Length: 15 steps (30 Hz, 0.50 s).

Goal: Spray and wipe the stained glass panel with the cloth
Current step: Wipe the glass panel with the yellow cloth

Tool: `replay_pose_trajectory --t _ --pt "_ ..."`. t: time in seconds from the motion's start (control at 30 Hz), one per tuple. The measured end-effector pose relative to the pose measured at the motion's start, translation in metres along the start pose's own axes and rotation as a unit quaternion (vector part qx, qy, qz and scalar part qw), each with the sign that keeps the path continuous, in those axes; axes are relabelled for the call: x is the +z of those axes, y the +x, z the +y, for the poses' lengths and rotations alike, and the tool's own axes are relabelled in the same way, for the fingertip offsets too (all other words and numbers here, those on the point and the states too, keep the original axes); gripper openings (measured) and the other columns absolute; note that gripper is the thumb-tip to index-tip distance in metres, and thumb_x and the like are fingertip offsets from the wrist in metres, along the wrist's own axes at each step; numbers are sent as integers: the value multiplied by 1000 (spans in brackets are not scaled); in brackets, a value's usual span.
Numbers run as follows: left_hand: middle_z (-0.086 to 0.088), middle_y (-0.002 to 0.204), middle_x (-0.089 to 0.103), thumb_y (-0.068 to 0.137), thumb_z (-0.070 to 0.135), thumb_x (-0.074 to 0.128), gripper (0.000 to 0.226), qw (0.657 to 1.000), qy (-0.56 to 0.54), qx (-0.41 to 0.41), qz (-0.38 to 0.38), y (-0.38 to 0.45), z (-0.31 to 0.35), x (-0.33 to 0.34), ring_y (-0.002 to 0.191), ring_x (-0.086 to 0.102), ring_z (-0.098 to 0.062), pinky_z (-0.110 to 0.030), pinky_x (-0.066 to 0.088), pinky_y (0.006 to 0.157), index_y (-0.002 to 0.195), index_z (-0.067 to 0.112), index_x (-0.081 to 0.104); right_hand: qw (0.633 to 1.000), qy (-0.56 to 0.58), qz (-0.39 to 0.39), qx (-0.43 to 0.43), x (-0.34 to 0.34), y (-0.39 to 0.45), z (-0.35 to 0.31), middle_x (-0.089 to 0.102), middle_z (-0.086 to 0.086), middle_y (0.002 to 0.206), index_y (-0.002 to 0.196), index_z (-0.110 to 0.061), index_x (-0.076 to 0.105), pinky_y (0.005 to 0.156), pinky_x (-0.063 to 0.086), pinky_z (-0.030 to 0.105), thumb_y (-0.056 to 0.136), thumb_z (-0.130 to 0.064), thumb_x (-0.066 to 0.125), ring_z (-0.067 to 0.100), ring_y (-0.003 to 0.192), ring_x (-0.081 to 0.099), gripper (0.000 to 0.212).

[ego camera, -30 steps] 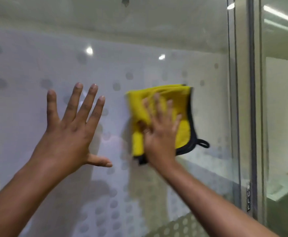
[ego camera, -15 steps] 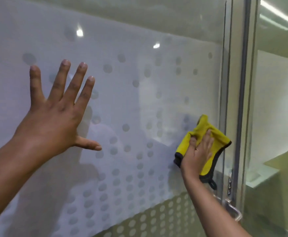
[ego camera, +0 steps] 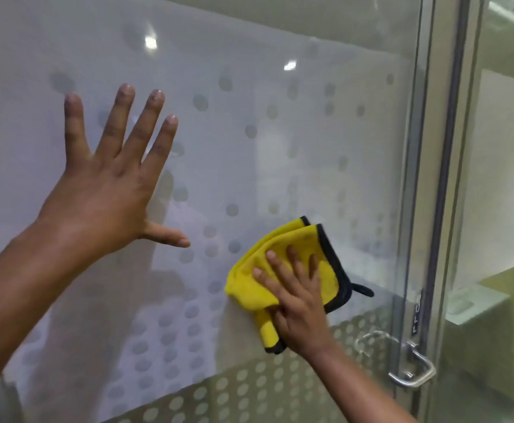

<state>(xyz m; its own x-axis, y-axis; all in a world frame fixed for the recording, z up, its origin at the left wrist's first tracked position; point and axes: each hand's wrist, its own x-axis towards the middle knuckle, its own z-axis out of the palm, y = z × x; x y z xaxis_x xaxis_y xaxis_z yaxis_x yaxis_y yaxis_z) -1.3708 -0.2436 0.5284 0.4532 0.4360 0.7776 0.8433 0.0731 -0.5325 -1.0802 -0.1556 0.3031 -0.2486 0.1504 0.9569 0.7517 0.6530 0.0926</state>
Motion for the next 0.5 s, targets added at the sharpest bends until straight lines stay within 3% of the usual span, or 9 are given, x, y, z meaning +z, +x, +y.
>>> replay_pose_trajectory --t 0.1,0.17,0.2,0.23,0.3,0.37,0.43,0.5 --pt "-16 182 -11 50 103 51 163 1000 9 -3 0 0 1 0 168 -12 -41 -85 1 121 172 7 0 956 52 123 261 -15 46 23 23 -8 175 160 -35 37 126 4 72 93 -12 50 26 166 8 73" --pt "-18 182 -9 51 104 49 163 1000 13 -3 -1 0 0 0 168 -11 -42 -86 3 121 172 6 2 904 75 190 376 -15 94 11 21 -10 176 159 -44 32 127 1 70 101 -31 44 24 166 6 62" --pt "-18 182 -9 51 104 48 163 1000 14 -2 -4 0 0 -2 168 -10 -43 -86 2 121 171 5 2 896 78 201 389 -12 117 -3 19 -13 176 160 -46 30 127 -1 69 101 -40 41 23 166 4 60" --pt "-19 182 -8 51 106 47 163 1000 12 -1 -7 0 0 -3 167 -10 -43 -86 2 121 171 5 3 911 66 195 356 -9 136 -18 16 -14 177 161 -47 31 128 -3 68 100 -41 41 22 166 2 62" --pt "-19 182 -8 51 111 44 165 1000 8 0 -13 0 -2 -4 167 -9 -44 -85 -1 122 171 5 3 970 21 148 193 1 156 -47 14 -15 177 163 -45 31 128 -7 63 98 -34 48 24 167 0 68" --pt "-19 182 -6 54 107 37 159 1000 8 1 -8 0 -2 -3 167 -7 -44 -84 -1 122 171 5 5 993 -11 105 60 -2 168 -51 16 -15 177 163 -44 32 127 -9 61 102 -35 52 26 166 3 65" --pt "-20 182 -2 54 103 36 156 1000 3 0 -3 1 -2 -1 168 -3 -45 -84 0 123 171 4 10 996 -20 87 7 -19 190 -28 21 -13 177 162 -43 36 127 -6 63 103 -34 54 26 166 8 62" --pt "-20 182 1 54 103 37 155 1000 -11 -3 -2 1 -1 1 168 -1 -46 -84 1 123 171 3 13 994 -8 95 49 -41 225 -3 23 -13 176 161 -41 39 128 -2 67 105 -33 52 24 166 8 58"
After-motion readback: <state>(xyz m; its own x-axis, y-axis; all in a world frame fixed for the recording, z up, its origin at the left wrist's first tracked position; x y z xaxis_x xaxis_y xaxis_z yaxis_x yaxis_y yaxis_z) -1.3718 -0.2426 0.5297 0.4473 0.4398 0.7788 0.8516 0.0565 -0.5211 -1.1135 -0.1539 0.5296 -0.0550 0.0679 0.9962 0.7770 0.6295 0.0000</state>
